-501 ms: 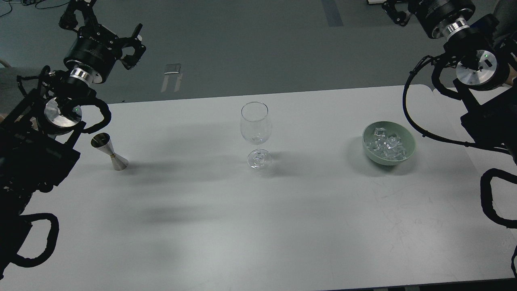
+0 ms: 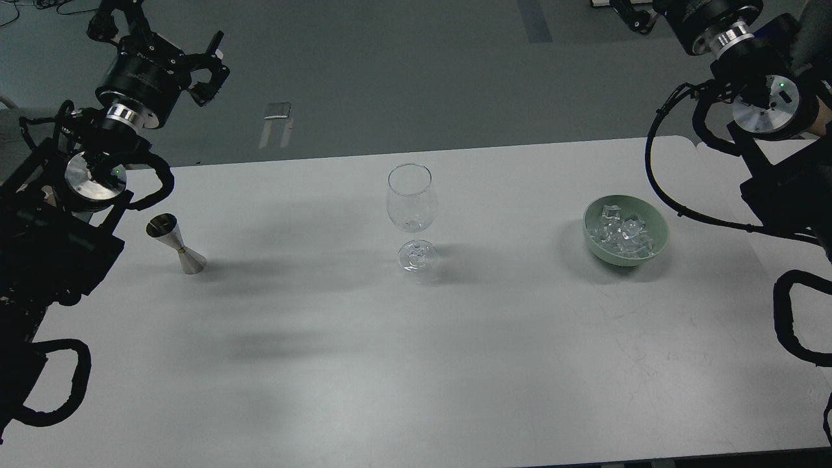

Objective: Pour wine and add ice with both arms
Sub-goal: 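Lower the left gripper toward the small metal jigger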

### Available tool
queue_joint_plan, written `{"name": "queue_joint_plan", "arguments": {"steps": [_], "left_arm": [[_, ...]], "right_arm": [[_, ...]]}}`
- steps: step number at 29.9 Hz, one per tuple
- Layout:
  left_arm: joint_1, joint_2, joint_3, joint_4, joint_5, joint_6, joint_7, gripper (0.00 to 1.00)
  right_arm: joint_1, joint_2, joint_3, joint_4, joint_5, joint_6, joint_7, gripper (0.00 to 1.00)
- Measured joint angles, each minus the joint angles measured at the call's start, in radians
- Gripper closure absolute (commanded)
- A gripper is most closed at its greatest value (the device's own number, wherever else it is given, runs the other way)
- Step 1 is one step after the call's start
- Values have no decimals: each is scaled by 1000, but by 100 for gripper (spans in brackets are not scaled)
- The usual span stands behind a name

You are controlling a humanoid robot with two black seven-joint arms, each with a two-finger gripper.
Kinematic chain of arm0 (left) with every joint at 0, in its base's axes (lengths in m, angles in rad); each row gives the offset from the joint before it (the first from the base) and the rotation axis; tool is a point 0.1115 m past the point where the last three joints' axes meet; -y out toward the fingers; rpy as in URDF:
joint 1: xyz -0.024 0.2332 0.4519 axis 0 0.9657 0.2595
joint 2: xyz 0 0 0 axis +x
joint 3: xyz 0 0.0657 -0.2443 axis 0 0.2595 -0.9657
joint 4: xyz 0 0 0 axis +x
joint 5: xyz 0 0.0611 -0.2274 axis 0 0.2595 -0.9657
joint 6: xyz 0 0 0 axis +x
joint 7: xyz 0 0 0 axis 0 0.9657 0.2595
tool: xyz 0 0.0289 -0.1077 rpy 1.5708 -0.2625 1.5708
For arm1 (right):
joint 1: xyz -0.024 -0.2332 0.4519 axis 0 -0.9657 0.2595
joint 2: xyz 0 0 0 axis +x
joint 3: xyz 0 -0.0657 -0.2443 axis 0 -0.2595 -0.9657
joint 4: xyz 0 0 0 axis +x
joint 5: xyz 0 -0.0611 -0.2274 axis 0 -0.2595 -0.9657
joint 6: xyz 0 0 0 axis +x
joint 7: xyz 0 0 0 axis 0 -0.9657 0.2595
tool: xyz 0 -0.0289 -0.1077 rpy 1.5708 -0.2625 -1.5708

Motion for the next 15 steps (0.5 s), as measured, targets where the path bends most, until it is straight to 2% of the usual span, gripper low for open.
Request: {"name": "queue_joint_plan", "arguments": {"steps": [15], "left_arm": [[-20,-3,-15,53,-1,0,12,1]], "right_arm": [[6,-20,15,-17,0,-6,-4,0]]}}
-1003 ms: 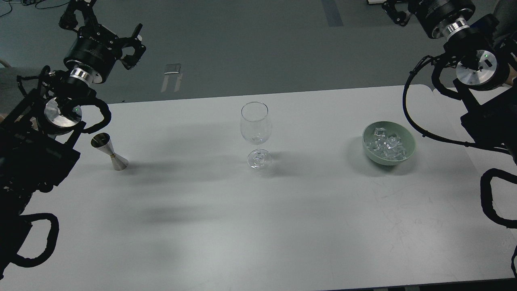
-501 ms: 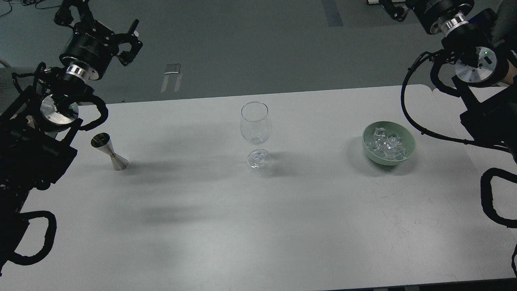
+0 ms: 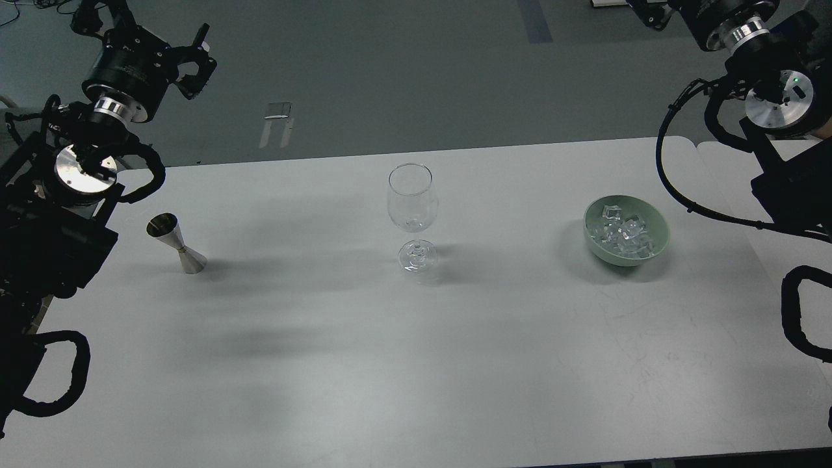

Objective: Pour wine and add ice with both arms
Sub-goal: 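Lower the left gripper toward the small metal jigger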

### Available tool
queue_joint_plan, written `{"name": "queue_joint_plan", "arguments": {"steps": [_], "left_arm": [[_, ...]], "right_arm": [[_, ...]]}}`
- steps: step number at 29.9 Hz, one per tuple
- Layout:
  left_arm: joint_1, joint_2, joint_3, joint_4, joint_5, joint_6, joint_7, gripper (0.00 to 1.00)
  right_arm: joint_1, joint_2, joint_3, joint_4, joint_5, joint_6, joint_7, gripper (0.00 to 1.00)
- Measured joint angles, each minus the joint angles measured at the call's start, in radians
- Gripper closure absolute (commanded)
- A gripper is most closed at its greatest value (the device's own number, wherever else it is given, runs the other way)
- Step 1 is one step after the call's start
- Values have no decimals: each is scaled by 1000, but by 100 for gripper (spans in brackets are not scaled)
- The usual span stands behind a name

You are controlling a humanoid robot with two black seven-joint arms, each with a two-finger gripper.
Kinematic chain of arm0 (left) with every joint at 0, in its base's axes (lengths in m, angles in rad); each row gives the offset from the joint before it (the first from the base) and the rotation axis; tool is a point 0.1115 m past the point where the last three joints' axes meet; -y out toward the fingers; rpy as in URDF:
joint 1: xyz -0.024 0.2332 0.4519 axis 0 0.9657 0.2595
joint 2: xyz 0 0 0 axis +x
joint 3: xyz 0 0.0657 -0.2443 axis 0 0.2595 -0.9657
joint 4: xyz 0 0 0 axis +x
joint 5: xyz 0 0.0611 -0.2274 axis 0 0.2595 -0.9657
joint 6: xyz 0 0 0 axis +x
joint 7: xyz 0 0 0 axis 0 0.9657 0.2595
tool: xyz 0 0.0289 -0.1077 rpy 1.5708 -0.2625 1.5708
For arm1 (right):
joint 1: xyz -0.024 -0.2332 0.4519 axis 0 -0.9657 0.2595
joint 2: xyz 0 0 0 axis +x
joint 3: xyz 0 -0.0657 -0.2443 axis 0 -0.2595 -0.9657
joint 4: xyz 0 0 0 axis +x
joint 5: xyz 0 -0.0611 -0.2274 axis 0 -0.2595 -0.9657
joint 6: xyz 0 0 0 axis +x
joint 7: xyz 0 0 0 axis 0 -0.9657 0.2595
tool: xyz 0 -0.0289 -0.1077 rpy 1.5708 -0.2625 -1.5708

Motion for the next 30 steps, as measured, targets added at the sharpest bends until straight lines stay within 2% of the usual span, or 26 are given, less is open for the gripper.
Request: {"name": "queue_joint_plan", "arguments": {"steps": [19,24,30], "left_arm": [[-7,-46,17,-16,36,0,9,1],[-9,-48,15,-12,35,49,1,1],[-31,-48,14,-12,36,51,2,1]], "right_arm": [[-2,-20,0,-11,-3,-1,9,0],[1,-20,2,-7,-2,0,9,0],[3,-19,2,-12,-3,-11,10,0]]}}
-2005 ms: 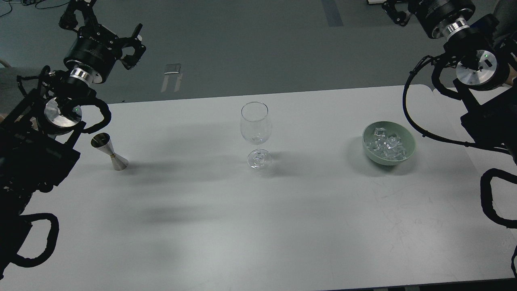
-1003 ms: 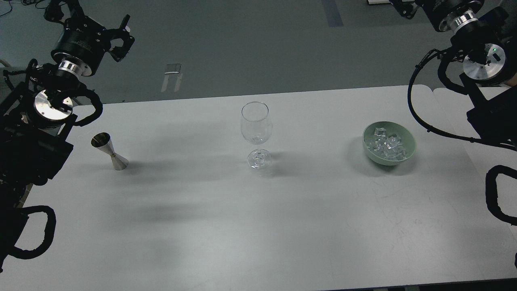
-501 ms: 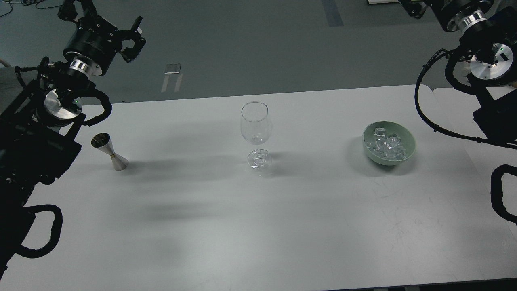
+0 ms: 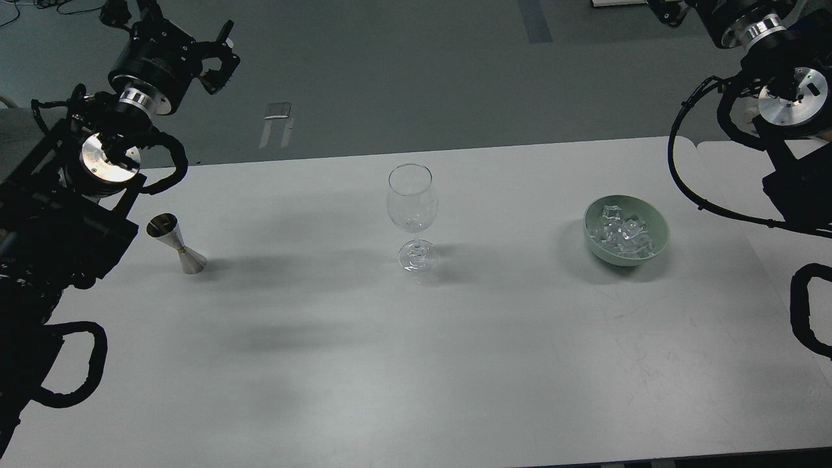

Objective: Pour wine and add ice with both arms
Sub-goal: 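Lower the left gripper toward the small metal jigger, then grasp the metal jigger with the left gripper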

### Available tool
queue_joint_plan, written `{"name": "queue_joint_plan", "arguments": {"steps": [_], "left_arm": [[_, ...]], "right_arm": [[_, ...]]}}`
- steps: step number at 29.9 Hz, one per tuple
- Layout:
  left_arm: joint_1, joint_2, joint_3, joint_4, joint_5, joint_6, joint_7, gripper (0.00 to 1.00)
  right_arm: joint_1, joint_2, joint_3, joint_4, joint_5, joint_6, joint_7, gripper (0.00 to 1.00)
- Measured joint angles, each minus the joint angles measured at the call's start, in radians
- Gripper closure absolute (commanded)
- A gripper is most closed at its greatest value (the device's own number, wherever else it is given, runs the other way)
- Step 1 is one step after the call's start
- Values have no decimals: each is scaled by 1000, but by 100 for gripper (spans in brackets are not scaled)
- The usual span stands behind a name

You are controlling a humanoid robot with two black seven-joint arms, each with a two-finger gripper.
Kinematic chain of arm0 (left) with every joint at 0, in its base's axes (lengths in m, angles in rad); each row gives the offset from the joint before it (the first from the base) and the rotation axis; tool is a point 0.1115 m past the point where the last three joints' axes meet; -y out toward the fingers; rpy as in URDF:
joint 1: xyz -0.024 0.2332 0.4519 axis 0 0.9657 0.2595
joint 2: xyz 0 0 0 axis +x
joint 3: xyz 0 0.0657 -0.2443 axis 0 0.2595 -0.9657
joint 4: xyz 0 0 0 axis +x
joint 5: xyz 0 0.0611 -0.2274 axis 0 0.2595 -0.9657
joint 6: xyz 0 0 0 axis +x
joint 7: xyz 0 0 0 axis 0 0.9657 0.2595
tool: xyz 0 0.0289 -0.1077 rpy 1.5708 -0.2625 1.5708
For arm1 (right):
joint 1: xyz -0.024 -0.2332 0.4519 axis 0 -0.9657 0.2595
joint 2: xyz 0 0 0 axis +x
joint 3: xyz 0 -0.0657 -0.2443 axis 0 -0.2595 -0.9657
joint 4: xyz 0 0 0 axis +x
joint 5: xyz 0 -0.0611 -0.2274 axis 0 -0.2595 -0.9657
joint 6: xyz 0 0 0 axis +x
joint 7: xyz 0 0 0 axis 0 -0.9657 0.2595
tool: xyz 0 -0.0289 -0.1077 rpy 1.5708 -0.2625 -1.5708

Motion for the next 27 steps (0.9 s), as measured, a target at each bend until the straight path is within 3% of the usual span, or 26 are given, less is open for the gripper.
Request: {"name": "queue_joint_plan", "arguments": {"steps": [19,27], "left_arm": [[24,-29,-7,-105,54,10,2,1],[89,53,-5,-254,9,18,4,1]], "right_arm": [[-24,-8,-2,7,-1,-1,3,0],[-53,-17,1,14,1,0,4,0]]}}
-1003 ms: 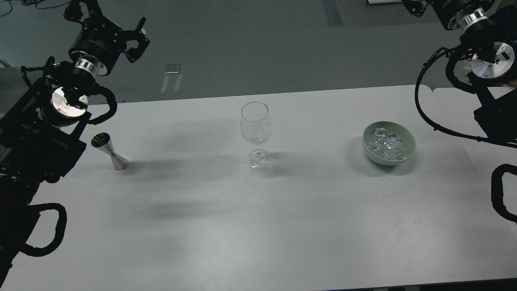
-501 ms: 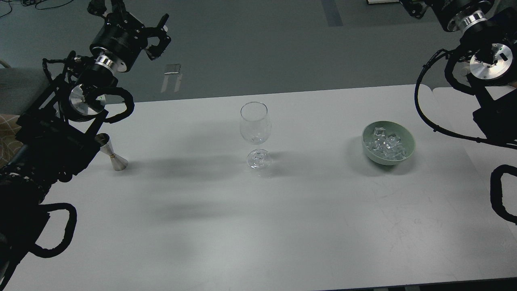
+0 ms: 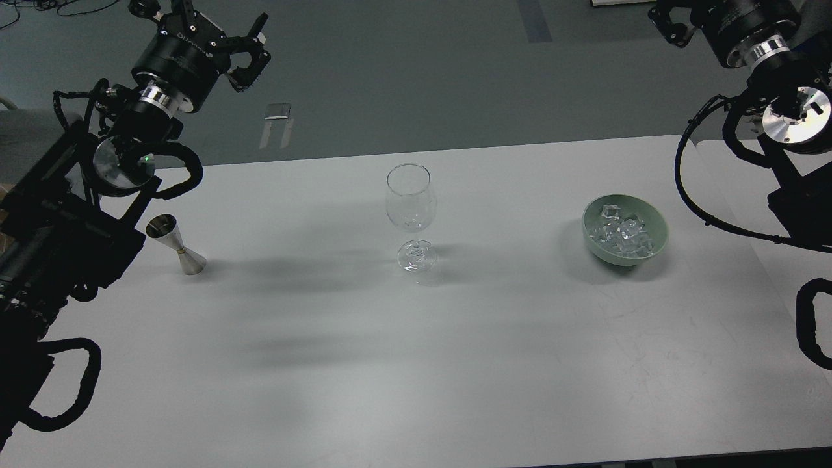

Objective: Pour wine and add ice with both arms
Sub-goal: 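Grasp the metal jigger with the left gripper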

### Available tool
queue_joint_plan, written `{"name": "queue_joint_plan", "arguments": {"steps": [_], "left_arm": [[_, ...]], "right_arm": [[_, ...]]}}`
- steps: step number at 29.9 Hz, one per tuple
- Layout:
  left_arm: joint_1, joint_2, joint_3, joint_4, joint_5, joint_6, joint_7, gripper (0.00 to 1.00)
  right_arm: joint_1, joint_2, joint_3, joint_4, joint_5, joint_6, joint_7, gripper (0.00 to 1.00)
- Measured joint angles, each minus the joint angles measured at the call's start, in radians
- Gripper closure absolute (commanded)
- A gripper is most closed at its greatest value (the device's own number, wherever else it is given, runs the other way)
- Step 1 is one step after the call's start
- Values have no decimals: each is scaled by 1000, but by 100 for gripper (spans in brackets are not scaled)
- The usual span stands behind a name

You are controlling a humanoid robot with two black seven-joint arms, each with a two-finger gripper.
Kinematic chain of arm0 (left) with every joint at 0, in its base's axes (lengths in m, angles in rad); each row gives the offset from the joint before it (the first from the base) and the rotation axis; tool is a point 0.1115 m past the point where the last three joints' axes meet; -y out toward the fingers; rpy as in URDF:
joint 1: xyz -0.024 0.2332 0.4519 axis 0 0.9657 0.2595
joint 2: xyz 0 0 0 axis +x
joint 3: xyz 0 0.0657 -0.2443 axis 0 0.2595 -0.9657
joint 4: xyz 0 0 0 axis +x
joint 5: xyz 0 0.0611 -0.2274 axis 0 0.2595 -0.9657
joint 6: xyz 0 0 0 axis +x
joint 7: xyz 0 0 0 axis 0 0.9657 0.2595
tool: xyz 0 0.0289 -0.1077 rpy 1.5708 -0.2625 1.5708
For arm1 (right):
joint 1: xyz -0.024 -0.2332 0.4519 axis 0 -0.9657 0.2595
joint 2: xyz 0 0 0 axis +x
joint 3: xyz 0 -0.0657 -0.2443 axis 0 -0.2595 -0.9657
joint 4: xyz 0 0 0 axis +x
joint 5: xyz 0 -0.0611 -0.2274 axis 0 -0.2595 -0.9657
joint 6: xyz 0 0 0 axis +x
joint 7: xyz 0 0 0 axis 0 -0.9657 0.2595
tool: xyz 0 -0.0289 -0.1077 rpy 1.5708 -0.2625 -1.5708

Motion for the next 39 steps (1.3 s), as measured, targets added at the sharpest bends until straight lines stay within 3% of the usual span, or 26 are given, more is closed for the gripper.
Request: {"name": "queue_joint_plan", "arguments": {"steps": [9,17,28,39], "left_arm": [[176,235,-29,-249,-99,10,1,2],[430,373,-204,-503,-213,48,2,2],[842,326,-377,-713,-222,56,-14,4],[1067,211,-465,-794,-291,97,-9,5]], "right_arm": [[-8,-8,0,0,0,1,0,0],[-12,-6,-2,0,0,2,-1,0],[-46,-12,0,-2,0,-2,-1,0],[-62,-26,0,-4,-2,-3,0,0]]}}
